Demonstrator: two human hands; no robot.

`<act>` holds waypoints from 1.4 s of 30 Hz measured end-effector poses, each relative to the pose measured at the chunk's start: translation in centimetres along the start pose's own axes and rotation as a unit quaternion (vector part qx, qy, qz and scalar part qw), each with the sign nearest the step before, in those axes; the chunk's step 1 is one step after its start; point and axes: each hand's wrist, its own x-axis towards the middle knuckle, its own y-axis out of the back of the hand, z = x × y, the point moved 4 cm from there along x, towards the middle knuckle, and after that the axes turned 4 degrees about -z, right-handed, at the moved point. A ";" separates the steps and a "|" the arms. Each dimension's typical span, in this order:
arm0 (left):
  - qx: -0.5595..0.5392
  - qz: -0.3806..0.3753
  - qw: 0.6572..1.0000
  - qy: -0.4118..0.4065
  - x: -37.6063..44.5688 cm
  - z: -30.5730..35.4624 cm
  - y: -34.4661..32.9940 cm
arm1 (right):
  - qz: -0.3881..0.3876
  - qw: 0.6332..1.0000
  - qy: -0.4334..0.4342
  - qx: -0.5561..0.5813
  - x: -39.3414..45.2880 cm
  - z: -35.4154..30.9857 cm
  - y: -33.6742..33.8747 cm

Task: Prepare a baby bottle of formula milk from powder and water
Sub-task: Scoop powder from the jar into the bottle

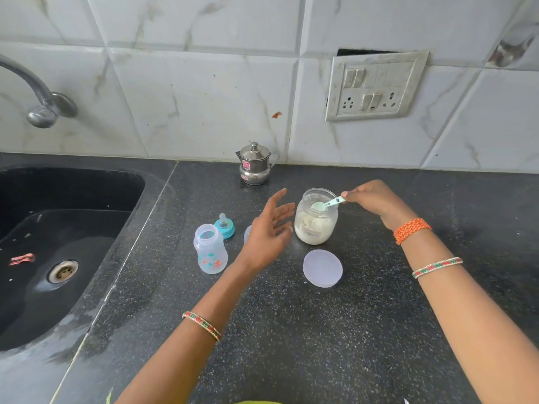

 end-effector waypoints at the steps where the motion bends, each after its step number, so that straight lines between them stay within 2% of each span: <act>1: -0.005 0.009 1.000 -0.010 -0.1 0.4 0.4 | 0.008 1.000 0.001 0.011 -0.1 0.0 0.2; 10: -0.041 0.138 0.983 -0.110 -1.9 5.6 5.8 | 0.062 0.991 0.056 0.104 -1.9 -2.5 1.3; 14: -0.022 0.214 0.969 -0.122 -4.1 5.9 9.0 | 0.023 0.986 0.085 0.139 -2.6 -4.9 -0.8; 19: -0.015 0.282 0.955 -0.088 -7.7 3.4 12.1 | -0.059 0.978 0.123 0.159 -3.6 -7.8 -6.0; 22: 0.000 0.282 0.959 -0.041 -9.6 1.2 12.8 | -0.108 0.976 0.124 0.142 -4.0 -8.8 -9.7; 27: 0.020 0.224 0.973 0.040 -11.0 -1.9 12.4 | -0.143 0.977 0.110 0.111 -4.3 -9.1 -13.8; 32: 0.049 0.180 0.979 0.082 -10.5 -4.0 12.0 | -0.142 0.980 0.124 0.065 -4.4 -8.7 -15.5; 36: 0.080 0.159 0.979 0.103 -10.0 -5.6 11.7 | -0.105 0.982 0.159 0.001 -4.4 -8.7 -15.7; 38: 0.096 0.154 0.977 0.108 -9.9 -6.2 11.5 | -0.052 0.974 0.210 -0.064 -5.1 -9.1 -15.4; 42: 0.099 0.176 0.976 0.085 -9.7 -6.4 11.0 | 0.060 0.911 0.362 -0.190 -7.6 -10.6 -15.4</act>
